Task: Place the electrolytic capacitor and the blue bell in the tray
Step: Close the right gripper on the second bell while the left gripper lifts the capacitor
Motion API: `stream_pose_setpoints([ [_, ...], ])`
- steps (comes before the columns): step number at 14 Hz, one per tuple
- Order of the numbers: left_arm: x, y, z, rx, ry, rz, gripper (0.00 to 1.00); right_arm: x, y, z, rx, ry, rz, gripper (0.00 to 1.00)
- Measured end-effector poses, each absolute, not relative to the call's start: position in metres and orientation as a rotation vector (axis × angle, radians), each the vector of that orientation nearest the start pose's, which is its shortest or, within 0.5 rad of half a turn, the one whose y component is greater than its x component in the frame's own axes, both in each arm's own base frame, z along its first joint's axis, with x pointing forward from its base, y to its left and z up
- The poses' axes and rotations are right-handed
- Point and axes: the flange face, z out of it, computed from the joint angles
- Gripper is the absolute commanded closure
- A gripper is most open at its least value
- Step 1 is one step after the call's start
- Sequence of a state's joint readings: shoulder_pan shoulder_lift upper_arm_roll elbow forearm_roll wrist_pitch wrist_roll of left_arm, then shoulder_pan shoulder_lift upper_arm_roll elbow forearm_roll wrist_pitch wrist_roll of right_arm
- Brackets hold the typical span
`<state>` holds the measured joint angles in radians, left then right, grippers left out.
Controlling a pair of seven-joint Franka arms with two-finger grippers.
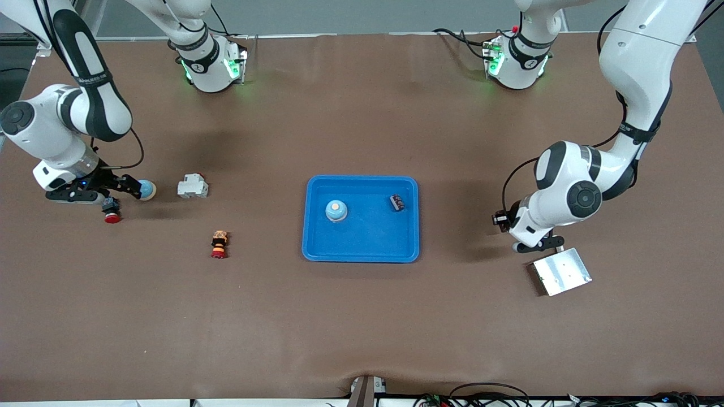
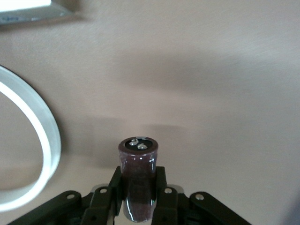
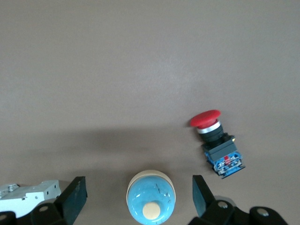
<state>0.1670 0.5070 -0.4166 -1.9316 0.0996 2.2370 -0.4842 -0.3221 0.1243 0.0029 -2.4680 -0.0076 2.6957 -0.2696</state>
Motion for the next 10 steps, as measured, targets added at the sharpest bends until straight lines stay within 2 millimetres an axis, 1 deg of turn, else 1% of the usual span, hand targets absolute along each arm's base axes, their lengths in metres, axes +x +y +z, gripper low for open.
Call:
stream_pose_setpoints([
  [2,0.603,-0.162,0.258,-3.16,-0.364,0.287,1.0,0.457,-0.156,0.247,-3.169,0.083,-0.149,0.0],
  [5,0.618,-0.183,0.292,-3.152,-0.441,0.248,1.0,0.446,-0.163,0.239,-3.166,0.112,-0.127,0.0],
  [7,0.622,-0.203,0.308,-3.147,-0.513,0.216,1.0,0.443,-0.17,0.234,-3.168,0.112,-0.131,0.0],
  [10,0.623,-0.247,0.325,-3.14,-0.647,0.171,1.0,0.44,-0.173,0.223,-3.169,0.114,-0.135,0.0],
])
